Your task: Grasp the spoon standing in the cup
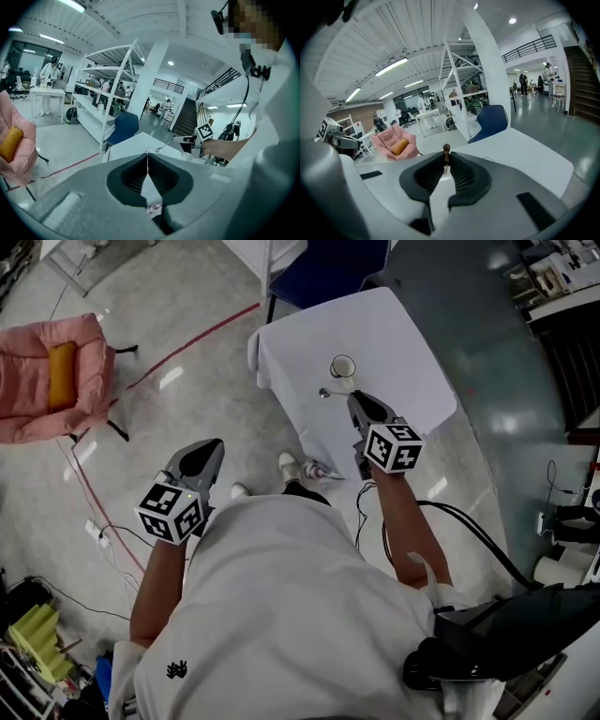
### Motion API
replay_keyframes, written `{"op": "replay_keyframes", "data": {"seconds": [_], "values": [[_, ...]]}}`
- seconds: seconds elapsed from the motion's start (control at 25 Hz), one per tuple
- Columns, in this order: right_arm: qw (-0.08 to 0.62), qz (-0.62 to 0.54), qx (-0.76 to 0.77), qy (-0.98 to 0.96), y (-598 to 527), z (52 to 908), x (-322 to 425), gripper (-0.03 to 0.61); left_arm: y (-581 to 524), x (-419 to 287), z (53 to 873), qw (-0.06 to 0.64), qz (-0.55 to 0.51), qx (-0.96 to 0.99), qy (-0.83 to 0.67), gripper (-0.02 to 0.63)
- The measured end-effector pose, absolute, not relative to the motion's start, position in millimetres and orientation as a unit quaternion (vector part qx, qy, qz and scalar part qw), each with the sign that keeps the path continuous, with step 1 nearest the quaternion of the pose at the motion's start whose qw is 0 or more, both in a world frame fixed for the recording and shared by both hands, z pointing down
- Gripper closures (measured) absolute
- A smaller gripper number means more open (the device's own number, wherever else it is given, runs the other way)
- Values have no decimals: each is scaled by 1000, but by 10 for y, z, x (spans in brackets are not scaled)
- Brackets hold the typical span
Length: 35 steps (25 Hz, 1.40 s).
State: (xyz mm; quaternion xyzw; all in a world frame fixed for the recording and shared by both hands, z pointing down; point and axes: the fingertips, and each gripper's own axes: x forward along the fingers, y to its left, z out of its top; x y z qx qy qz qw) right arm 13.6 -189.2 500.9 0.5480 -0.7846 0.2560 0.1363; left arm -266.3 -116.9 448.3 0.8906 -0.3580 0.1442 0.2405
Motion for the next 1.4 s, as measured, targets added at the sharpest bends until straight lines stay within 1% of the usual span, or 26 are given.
{"op": "replay_keyframes", "data": {"seconds": [0.4,0.8,1.4], "values": [[147,246,526,-801,-1396,4903,-526,531,-899,-3054,4569,246,146,893,-347,601],[158,241,504,-814,-1035,4830,-1041,531,-725,-3276,4670,252,148,898,-328,601],[173,243,480,-825,-810,4886,-1423,531,-624,-3410,4809,268,151,898,-314,601]]}}
